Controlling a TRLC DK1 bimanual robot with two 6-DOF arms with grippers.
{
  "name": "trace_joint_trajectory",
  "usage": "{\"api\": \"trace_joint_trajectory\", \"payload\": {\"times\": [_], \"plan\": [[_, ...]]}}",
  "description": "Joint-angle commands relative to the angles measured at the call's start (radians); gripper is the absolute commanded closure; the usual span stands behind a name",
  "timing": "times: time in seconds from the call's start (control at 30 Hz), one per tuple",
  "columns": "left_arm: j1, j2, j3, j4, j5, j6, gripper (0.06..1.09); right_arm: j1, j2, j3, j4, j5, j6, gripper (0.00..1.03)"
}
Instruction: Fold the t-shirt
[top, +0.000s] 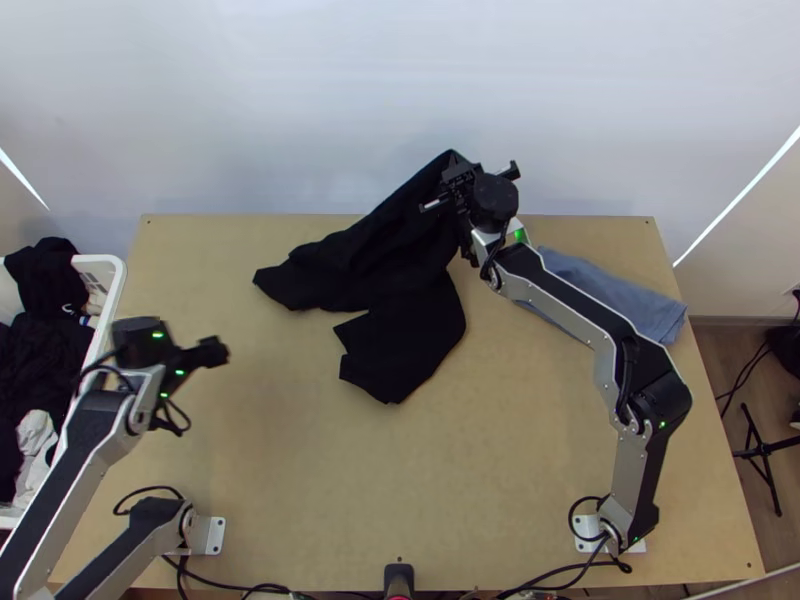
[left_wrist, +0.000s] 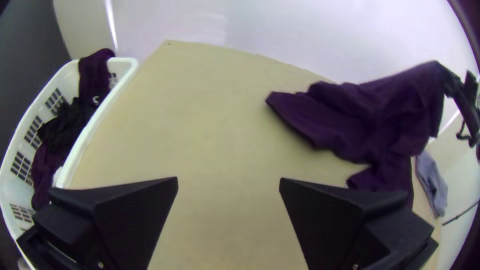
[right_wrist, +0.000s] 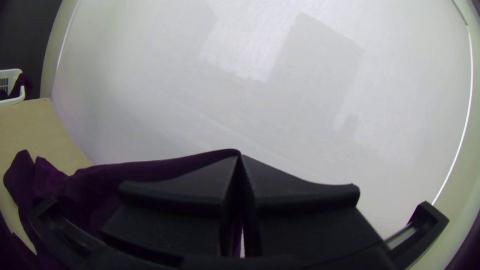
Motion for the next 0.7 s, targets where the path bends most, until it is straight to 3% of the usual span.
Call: {"api": "trace_joint_trajectory", "payload": {"times": [0.0,0.2,0.33,0.5,0.67], "plan": [[-0.297,0.055,0.02,0.008,0.065,-0.008,0.1,-0.007,0.017,0.034,0.001,0.009,-0.001,1.0],[-0.397,0.125,0.094,-0.014,0.285,-0.087,0.11,-0.005,0.01,0.021,-0.002,0.021,-0.003,1.0],[-0.394,0.196,0.125,-0.024,0.452,-0.146,0.3,-0.002,0.006,0.012,-0.007,0.026,-0.003,1.0],[-0.399,0.294,0.106,0.025,0.476,-0.167,0.59,0.002,0.0,0.002,-0.009,0.037,-0.003,1.0],[-0.405,0.377,0.088,0.124,0.475,-0.153,0.6,0.005,-0.005,-0.008,-0.009,0.041,-0.003,1.0]]}}
